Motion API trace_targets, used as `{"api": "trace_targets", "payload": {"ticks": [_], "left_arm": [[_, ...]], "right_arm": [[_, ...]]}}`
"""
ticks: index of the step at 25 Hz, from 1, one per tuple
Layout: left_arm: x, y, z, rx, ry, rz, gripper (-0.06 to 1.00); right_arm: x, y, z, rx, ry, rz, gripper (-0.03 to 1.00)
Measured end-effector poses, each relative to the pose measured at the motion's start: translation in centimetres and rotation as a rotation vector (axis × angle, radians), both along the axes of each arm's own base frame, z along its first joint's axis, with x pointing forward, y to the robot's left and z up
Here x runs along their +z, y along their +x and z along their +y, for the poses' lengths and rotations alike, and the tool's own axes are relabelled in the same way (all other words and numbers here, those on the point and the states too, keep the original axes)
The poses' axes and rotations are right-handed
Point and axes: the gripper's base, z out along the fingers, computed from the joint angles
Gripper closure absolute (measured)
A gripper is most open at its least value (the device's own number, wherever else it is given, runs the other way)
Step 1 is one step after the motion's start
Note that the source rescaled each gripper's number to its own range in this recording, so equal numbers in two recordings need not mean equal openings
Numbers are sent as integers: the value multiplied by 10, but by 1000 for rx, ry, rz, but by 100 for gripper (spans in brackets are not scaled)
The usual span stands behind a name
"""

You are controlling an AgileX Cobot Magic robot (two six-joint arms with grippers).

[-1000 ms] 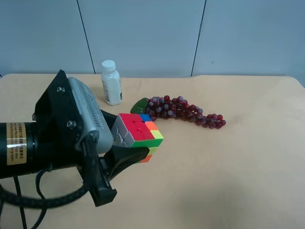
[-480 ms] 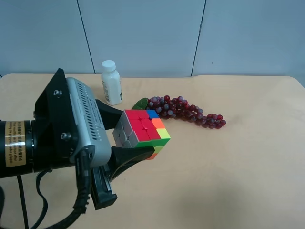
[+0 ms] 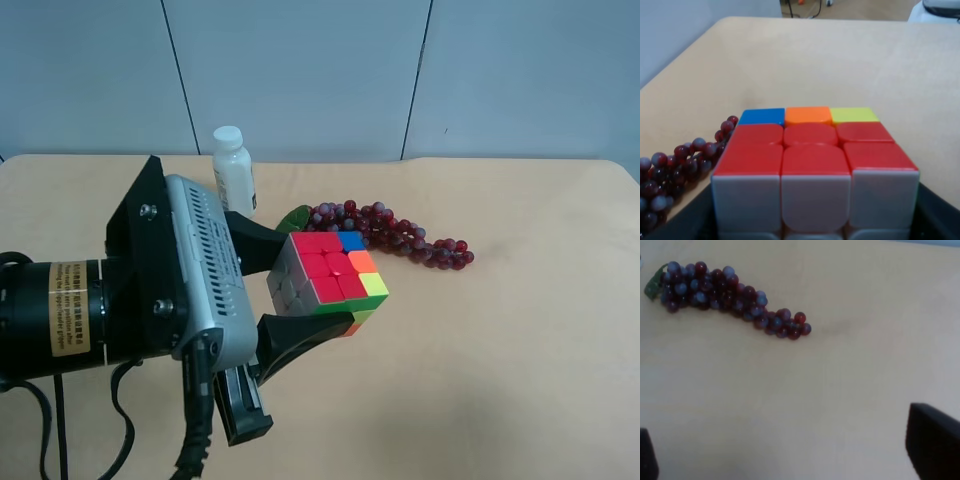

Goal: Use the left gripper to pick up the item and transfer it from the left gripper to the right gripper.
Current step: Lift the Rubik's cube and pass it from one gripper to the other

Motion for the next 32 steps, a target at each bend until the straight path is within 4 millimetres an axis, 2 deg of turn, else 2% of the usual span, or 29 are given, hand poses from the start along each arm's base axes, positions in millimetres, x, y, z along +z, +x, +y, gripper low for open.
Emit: {"api": "trace_targets", "payload": {"ticks": [9,15,19,26,32], "left_arm": [[-1,0,-1,-2,-1,0,94],[-1,0,-1,-3,-3,0,94],[0,0,-1,-5,-12,-3,94],[2,0,-1,-9,-28,-8,94],[10,-2,-4,-32,-115,-38,94]], "right_arm": [[3,5,7,28,102,39,-3],[18,51,29,179,284,297,-3],[26,83,43,328,361,377,-3],[21,131,61,507,525,437,-3],[5,158,70,611,623,529,-3]]}}
